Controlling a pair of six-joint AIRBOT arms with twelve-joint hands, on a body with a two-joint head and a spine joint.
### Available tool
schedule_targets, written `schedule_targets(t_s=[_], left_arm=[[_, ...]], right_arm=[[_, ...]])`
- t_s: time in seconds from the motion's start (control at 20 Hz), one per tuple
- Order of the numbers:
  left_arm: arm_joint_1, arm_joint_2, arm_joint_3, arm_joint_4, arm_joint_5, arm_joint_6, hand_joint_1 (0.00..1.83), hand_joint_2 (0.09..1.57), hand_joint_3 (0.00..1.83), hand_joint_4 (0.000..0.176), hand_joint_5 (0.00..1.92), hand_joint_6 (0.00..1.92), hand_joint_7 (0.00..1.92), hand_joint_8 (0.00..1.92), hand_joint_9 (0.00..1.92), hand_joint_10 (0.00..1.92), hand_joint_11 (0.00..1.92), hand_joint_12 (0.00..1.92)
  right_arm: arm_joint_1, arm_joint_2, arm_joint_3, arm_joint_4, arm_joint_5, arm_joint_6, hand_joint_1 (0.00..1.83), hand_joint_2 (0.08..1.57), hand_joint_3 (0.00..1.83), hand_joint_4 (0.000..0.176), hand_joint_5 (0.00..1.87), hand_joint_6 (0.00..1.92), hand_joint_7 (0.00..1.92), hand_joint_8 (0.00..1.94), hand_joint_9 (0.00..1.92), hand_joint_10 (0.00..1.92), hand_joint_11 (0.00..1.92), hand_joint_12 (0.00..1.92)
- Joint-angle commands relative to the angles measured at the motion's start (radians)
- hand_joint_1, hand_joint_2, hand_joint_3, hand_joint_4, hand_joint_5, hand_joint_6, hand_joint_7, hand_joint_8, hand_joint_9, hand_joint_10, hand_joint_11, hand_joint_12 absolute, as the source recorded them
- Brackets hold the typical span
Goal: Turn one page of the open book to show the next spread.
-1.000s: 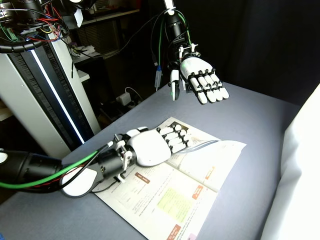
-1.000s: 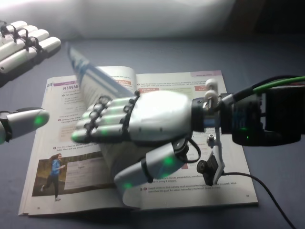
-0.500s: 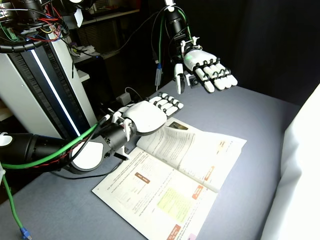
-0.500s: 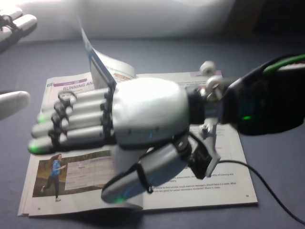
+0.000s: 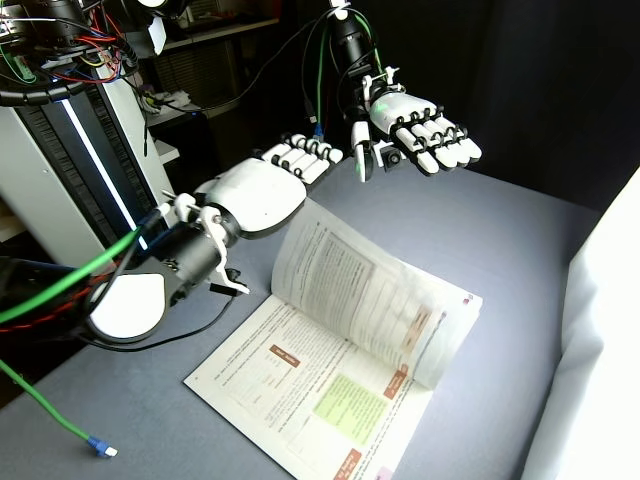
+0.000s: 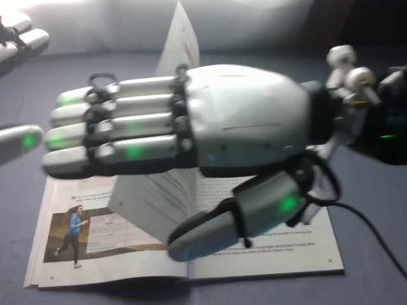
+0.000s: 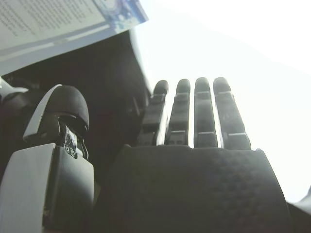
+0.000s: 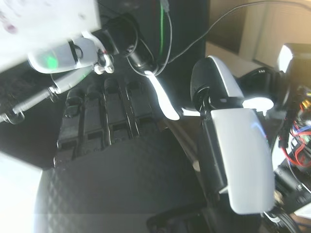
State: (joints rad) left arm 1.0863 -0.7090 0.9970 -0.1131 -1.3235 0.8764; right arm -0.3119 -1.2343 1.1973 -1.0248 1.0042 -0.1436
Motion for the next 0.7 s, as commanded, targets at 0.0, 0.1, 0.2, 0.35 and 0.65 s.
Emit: schedule_targets(t_s=[0.0,0.1,0.2,0.35,0.65], left_arm=[[-0.007,-0.001,-0.001,-0.027,-0.118,0.003,0.0,1.24,0.0,0.031,0.0,0.0,0.0,0.0,0.0,0.0,0.0,0.02],[0.002,-0.002,-0.005,-0.025,-0.115,0.002,0.0,1.25,0.0,0.071,0.0,0.0,0.0,0.0,0.0,0.0,0.0,0.0],[0.017,0.0,-0.011,-0.027,-0.119,0.001,0.0,1.3,0.02,0.0,0.05,0.02,0.0,0.0,0.0,0.0,0.0,0.0],[0.037,-0.001,-0.016,-0.031,-0.121,-0.003,0.0,1.27,0.0,0.004,0.02,0.0,0.0,0.0,0.0,0.0,0.0,0.0],[0.065,-0.008,-0.016,-0.037,-0.129,-0.013,0.0,1.26,0.0,0.0,0.01,0.01,0.0,0.0,0.0,0.0,0.0,0.0]], right_arm=[[0.011,0.004,-0.019,0.07,0.077,0.001,0.0,1.27,0.0,0.0,0.05,0.02,0.05,0.02,0.0,0.0,0.0,0.0],[0.006,0.053,-0.044,0.07,0.052,0.003,0.0,1.28,0.0,0.0,0.04,0.01,0.03,0.01,0.0,0.0,0.0,0.0],[-0.014,0.101,-0.059,0.074,0.023,0.012,0.0,1.29,0.0,0.0,0.0,0.0,0.0,0.0,0.0,0.0,0.0,0.0],[-0.053,0.196,-0.092,0.086,-0.046,0.019,0.0,1.29,0.0,0.0,0.0,0.0,0.0,0.0,0.0,0.0,0.0,0.0],[-0.15,0.361,-0.145,0.1,-0.214,0.037,0.0,1.28,0.0,0.0,0.0,0.0,0.0,0.0,0.0,0.0,0.0,0.0]])
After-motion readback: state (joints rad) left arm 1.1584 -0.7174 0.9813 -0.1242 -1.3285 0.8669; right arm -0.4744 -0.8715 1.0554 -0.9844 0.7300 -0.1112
